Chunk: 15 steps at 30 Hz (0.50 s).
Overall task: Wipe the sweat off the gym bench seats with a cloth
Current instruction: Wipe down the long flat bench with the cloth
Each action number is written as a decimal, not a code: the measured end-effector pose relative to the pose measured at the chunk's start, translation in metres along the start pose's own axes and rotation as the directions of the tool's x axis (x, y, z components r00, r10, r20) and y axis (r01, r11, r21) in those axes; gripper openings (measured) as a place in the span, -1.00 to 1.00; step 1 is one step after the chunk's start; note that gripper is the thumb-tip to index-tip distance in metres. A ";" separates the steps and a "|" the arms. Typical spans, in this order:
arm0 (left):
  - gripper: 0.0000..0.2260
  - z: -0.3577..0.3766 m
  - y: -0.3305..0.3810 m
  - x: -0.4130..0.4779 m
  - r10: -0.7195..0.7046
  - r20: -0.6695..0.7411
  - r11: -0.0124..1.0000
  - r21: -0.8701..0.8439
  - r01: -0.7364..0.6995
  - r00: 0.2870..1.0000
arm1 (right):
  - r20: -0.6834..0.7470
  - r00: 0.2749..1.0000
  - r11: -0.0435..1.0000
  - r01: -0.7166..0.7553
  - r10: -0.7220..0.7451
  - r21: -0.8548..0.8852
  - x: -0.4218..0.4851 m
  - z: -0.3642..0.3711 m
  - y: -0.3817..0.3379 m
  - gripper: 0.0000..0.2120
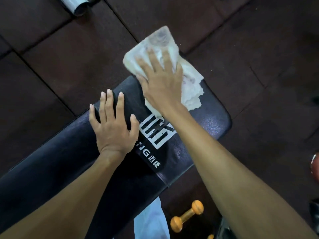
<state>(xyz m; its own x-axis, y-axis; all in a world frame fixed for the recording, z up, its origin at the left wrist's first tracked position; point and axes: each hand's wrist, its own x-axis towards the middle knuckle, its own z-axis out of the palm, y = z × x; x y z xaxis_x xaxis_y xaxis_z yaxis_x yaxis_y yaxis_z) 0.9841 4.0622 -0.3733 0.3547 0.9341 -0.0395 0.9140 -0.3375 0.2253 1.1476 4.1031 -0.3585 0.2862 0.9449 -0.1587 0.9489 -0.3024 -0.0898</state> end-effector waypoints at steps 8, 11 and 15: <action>-0.45 0.001 0.000 -0.001 0.006 0.006 1.000 0.006 -0.006 1.000 | -0.028 0.993 0.993 0.117 -0.117 -0.004 -0.150 0.010 0.091 -0.57; -0.45 0.001 0.000 -0.001 0.013 0.002 1.000 0.019 -0.013 1.000 | 0.007 0.979 0.979 -0.202 0.202 0.040 -0.144 0.005 0.097 -0.55; -0.45 0.001 -0.001 -0.001 0.008 0.011 1.000 0.029 -0.008 1.000 | 0.004 0.814 0.797 -0.569 0.580 0.205 -0.063 0.002 0.043 -0.52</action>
<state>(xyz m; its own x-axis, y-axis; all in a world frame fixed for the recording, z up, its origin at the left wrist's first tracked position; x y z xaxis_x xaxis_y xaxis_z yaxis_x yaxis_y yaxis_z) 0.9833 4.0617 -0.3744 0.3640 0.9301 -0.0487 0.9165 -0.3483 0.1968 1.1702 4.0302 -0.3540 0.7831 0.5936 -0.1853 0.5660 -0.8038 -0.1831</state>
